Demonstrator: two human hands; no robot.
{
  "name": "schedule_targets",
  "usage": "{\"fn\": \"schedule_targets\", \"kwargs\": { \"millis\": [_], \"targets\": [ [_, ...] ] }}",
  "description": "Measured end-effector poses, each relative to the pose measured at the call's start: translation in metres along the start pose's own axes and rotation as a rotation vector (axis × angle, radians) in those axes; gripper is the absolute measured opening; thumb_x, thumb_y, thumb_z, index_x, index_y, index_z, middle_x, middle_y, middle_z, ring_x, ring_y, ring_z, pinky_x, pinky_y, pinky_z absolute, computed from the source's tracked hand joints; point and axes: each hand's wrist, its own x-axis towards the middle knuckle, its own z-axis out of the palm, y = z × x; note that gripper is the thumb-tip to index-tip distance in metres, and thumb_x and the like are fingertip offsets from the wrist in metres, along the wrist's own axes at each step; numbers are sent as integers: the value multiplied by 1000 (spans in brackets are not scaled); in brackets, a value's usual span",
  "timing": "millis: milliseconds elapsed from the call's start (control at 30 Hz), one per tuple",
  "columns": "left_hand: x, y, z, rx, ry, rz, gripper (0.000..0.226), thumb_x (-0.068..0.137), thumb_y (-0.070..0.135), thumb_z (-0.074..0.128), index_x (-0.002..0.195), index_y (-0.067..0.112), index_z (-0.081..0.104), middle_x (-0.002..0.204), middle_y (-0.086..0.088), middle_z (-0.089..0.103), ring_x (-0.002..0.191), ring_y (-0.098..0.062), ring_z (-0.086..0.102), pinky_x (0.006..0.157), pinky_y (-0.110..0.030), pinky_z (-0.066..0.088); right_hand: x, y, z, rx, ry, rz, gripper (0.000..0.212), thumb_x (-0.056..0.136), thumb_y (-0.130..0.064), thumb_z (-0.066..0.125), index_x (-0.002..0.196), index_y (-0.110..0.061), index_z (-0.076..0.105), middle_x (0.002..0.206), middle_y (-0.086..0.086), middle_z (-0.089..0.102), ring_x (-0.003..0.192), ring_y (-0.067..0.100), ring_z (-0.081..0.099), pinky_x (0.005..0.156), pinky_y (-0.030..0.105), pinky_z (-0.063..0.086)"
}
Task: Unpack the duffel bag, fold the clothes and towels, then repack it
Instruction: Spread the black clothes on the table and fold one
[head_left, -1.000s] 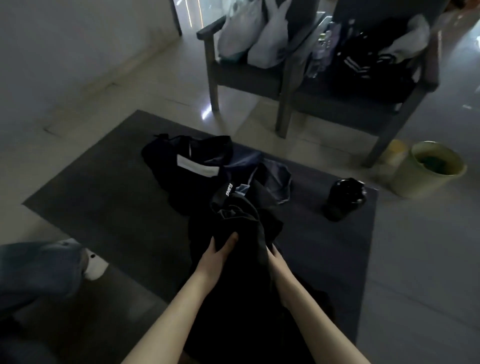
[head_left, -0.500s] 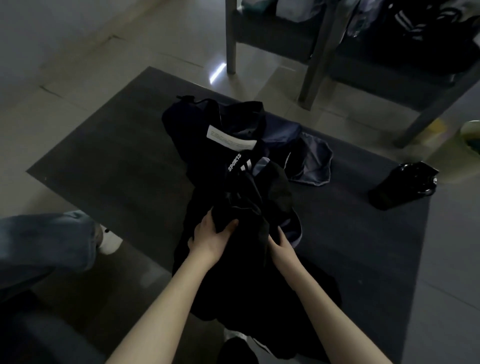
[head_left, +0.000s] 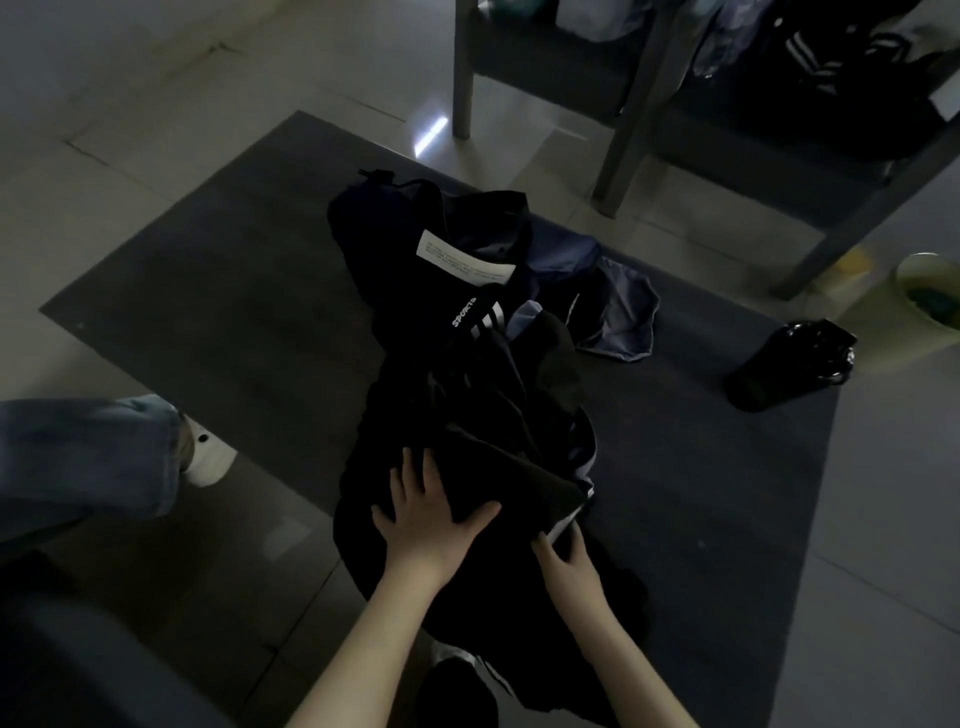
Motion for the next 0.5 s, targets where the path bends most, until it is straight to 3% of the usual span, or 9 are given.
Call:
{"fn": "schedule_targets", "kwargs": {
  "millis": [100,267,500],
  "targets": [
    [9,-8,-3,-43,13,-25,110,76,80,41,150,21,-15,159,1,-18,147,-23,-9,115,-55,6,17,-25,17,42,-4,-78,52,92,-29,56,141,-31,40,125,-4,58,116,16,54,93,29,44],
    [31,-20,-16,-97,54,-31,109,77,77,44,151,21,-13,160,1,-13,147,-22,-5,115,-55,8,37,-43,36,3,-41,-93,55,87,-37,60,139,-35,43,123,-5,61,116,16,56,100,40,46],
    [68,-34,-44,-144,106,-56,108,77,76,46,151,22,-10,160,0,-8,147,-24,1,115,-56,13,70,-77,64,-71,-74,-152,50,88,-39,58,136,-41,43,120,-7,61,112,15,57,98,40,47]
  ]
}}
